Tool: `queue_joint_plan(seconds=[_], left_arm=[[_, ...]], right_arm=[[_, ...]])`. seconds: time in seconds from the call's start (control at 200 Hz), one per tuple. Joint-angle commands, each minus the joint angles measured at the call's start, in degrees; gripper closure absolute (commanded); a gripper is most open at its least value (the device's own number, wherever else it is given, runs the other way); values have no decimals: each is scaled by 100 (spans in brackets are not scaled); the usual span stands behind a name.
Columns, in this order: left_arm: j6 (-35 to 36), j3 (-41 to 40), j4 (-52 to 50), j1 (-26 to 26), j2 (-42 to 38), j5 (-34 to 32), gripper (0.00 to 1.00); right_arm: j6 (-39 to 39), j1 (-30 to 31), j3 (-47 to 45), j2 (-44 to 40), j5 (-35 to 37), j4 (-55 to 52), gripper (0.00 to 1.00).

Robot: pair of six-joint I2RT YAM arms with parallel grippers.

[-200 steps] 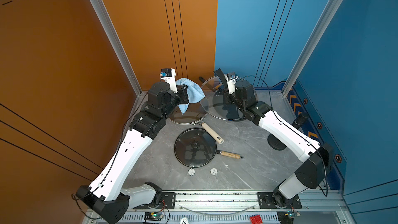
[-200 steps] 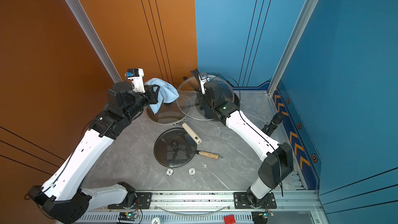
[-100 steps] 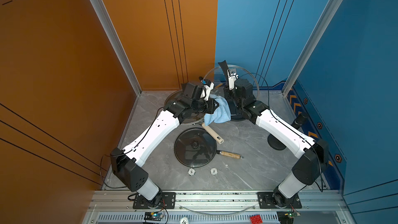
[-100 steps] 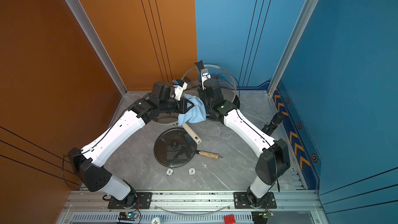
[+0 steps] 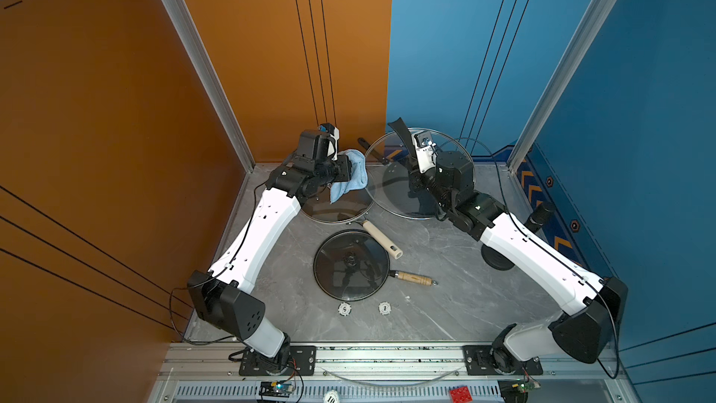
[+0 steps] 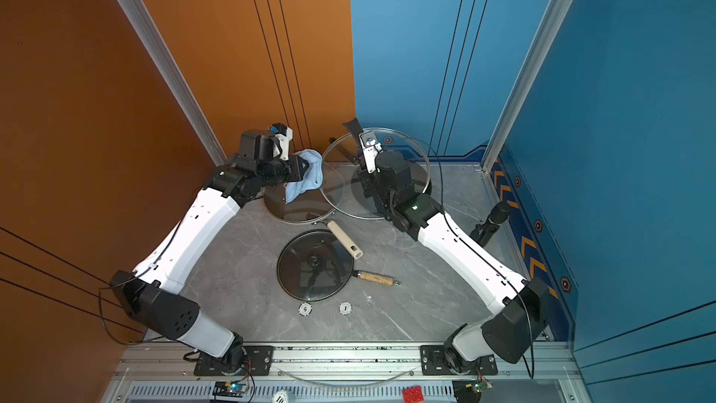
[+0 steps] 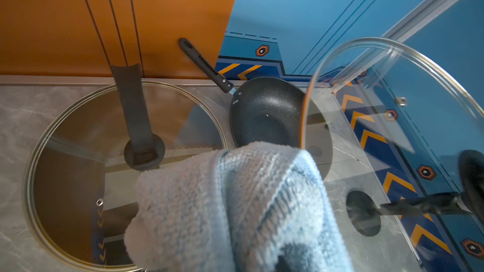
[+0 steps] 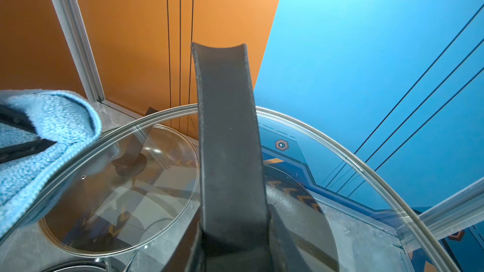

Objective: Wipe the pot lid with a cloth
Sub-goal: Wipe the pot lid.

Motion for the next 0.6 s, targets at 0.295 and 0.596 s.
queue_joint_plan(seconds=[0.295, 0.596], left_arm=[[163, 53, 1005, -915, -697, 1037, 75], [-472, -569, 1208, -520, -105, 640, 76]], right_arm=[[-156, 87, 548, 164, -154, 849, 98], [9, 197, 494, -196, -345, 906, 98]])
